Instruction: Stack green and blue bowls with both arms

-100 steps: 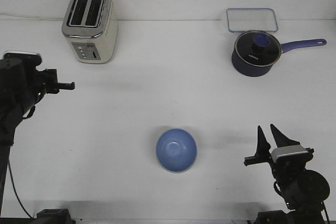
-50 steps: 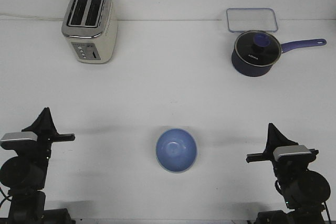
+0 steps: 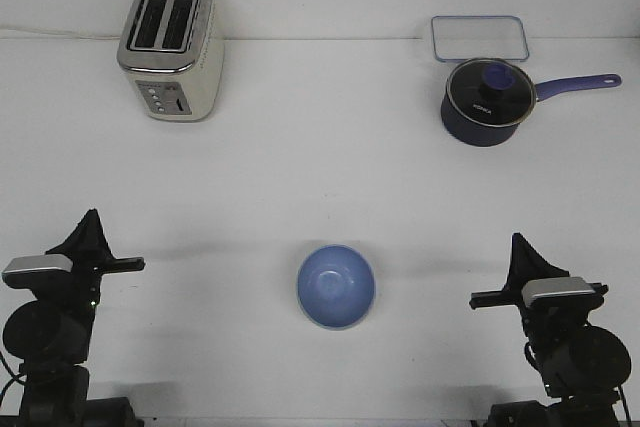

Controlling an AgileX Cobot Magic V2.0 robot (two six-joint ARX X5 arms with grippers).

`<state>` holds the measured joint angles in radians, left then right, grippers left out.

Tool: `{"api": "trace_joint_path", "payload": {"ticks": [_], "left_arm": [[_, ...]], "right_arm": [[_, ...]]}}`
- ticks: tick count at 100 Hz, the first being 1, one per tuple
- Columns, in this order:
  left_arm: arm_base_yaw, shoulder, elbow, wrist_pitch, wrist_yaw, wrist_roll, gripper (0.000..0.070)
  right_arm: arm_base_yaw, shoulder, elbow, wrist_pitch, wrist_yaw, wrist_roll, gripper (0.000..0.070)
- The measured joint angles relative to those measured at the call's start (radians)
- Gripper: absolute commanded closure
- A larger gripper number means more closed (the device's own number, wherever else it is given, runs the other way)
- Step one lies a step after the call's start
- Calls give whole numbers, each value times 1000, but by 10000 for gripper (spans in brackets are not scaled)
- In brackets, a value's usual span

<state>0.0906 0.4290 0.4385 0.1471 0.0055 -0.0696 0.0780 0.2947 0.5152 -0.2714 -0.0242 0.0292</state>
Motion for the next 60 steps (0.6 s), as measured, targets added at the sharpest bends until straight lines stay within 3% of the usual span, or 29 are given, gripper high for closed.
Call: {"api": "trace_joint_path", "payload": {"ticks": [41,60], "left_arm": [[0,0,0,0,0,2,685],[-20,-66,-36,-56,-9,51,687]], "right_arm": [[0,0,0,0,0,0,700],[0,0,0,0,0,0,700]]}}
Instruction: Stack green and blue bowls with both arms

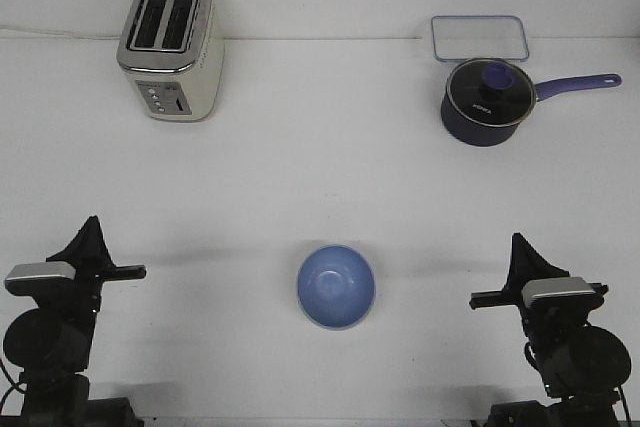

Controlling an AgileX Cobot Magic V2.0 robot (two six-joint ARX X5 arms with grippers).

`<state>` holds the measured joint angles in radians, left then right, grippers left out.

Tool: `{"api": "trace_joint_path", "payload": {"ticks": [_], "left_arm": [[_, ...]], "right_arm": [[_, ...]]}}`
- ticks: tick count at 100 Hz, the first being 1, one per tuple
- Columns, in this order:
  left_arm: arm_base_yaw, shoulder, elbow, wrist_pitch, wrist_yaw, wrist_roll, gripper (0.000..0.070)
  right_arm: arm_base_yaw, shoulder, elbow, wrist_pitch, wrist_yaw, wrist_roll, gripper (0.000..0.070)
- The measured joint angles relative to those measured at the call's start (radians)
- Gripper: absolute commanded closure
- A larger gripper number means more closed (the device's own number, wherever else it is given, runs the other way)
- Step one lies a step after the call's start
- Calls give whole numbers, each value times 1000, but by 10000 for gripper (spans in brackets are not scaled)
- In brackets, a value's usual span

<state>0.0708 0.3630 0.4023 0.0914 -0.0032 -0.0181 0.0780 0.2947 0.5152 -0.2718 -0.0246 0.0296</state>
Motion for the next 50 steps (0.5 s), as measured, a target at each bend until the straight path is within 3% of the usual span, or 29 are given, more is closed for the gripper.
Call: {"api": "trace_joint_path", "payload": {"ticks": [24,50], "left_arm": [[-29,-204,-264,34,-26,35,686],[-27,-357,-362,20,-25,39,685]], "right_arm": [[0,0,0,0,0,0,700],[0,0,0,0,0,0,700]]}}
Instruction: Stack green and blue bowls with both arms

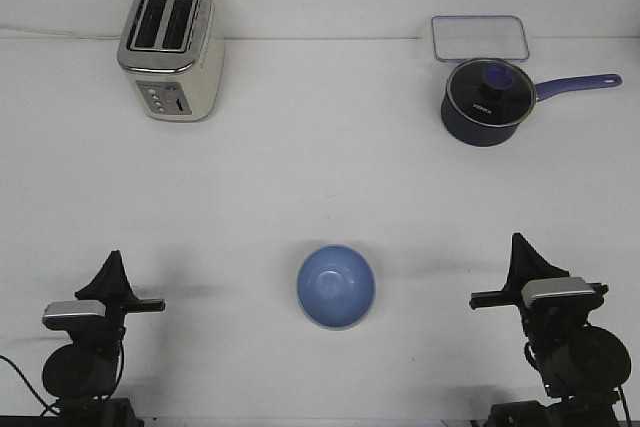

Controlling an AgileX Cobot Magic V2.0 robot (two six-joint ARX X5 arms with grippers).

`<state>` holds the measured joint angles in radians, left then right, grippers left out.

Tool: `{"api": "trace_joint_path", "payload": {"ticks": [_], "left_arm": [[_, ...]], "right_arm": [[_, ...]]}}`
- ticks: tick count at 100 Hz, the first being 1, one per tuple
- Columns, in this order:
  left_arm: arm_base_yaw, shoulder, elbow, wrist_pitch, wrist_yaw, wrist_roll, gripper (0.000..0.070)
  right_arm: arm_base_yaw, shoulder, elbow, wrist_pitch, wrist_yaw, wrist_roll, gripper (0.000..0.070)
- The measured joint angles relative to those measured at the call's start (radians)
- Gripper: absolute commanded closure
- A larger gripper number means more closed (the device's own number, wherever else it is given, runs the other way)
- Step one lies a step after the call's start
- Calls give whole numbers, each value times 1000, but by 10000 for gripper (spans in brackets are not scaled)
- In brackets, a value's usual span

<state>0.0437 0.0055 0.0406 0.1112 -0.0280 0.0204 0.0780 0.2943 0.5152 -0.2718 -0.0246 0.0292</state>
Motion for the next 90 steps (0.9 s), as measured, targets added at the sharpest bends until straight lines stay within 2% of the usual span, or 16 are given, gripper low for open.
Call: {"api": "trace_joint_path", "payload": {"ticks": [16,39,90], "left_arm": [[0,-2,-7,0,24,-6,685],[0,0,-7,4,25,-34,685],[0,0,-7,4,25,-35,685]], "right_arm": [[0,0,0,0,0,0,700],[0,0,0,0,0,0,700],[0,0,0,0,0,0,700]]}}
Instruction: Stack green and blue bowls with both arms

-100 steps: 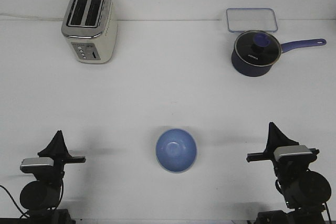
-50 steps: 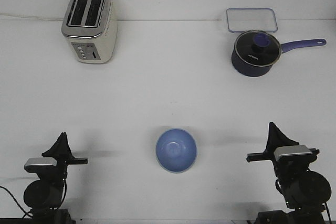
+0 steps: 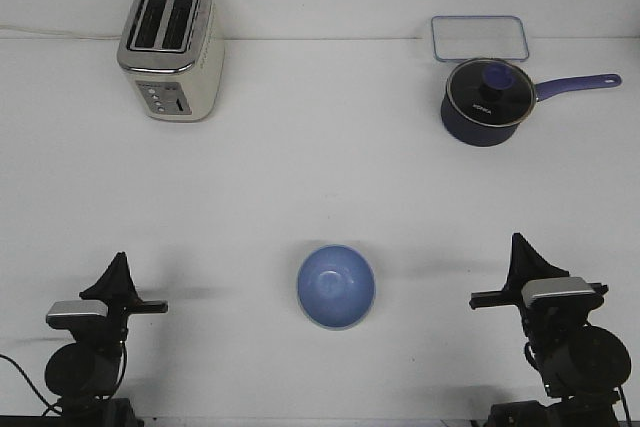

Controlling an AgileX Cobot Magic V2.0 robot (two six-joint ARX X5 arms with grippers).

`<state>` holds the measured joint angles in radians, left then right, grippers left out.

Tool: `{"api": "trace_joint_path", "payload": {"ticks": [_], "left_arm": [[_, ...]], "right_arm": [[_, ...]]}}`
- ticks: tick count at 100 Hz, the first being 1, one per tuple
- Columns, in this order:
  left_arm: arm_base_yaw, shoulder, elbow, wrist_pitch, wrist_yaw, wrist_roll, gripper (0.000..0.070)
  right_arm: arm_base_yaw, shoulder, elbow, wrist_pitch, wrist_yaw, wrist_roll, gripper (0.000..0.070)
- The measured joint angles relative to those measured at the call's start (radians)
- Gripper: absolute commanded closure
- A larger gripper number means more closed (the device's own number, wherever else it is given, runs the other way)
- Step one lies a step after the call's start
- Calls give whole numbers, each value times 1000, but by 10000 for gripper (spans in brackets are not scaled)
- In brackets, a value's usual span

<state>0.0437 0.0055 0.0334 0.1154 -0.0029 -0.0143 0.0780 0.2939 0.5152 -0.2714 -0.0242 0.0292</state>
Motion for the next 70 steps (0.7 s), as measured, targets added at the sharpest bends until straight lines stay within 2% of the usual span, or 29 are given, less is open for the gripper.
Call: {"api": "trace_joint_path", "payload": {"ticks": [16,38,52,70], "left_arm": [[0,0,0,0,0,0,685],[0,0,0,0,0,0,685],[0,0,0,0,0,0,685],[0,0,0,2,1,0,686]], "right_arm": [[-2,0,-5,10,13,-43,700],[-40,-135,-252,220,38,-175,700],[-39,-227,-398,225,52,-235,700],[-39,-291,-501,237,79,-251,700]]}}
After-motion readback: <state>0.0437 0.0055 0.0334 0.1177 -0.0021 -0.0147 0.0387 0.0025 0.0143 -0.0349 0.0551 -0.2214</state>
